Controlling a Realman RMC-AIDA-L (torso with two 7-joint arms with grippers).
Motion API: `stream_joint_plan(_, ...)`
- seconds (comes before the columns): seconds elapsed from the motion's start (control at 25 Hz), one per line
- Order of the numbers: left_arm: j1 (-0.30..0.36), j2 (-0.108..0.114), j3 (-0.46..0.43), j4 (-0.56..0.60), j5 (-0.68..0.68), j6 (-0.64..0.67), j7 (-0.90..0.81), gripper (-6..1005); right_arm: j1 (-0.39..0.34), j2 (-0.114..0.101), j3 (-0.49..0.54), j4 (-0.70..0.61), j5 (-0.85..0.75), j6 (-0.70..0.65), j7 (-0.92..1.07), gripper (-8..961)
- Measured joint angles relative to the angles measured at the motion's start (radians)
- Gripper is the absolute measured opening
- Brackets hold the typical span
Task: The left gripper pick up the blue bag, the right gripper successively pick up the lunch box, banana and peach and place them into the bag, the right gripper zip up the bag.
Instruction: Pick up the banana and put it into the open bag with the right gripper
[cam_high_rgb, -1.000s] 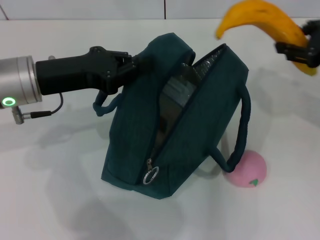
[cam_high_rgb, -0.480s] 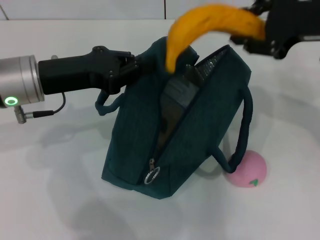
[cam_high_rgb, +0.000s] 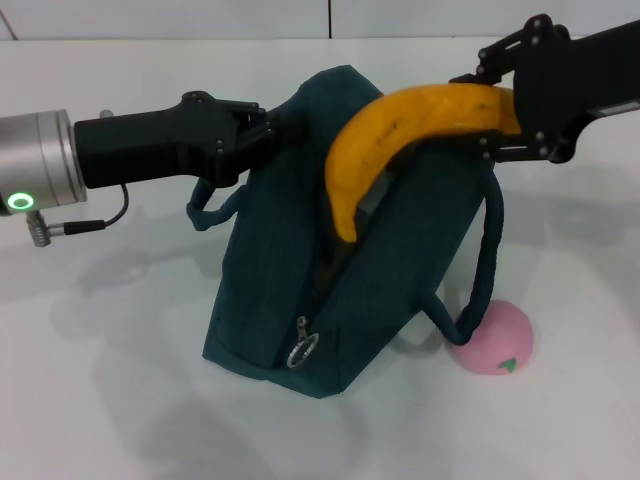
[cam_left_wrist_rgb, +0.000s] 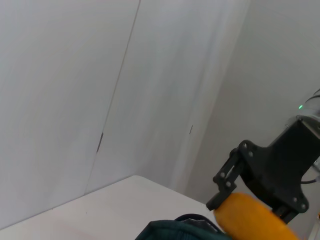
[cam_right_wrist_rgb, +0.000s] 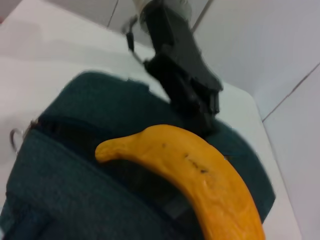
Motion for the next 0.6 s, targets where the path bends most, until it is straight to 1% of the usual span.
stream_joint_plan(0.12, -0.002, 0.0, 0.0, 0.0, 0.0, 0.0, -0.002, 40, 0.025, 0.0, -0.015, -0.002, -0.061, -0.023, 0.016, 431)
stream_joint_plan(0.32, -0.003, -0.002, 0.0, 0.0, 0.001, 0.0, -0.001, 40, 0.115, 0.001, -0.066, -0.032, -0.177, -0.063, 0.076, 431)
stream_joint_plan(0.6, -0.005, -0.005, 0.002, 0.0, 0.001, -0.001, 0.0, 40, 0.253, 0.002, -0.131, -0.026, -0.267, -0.146, 0.127, 432)
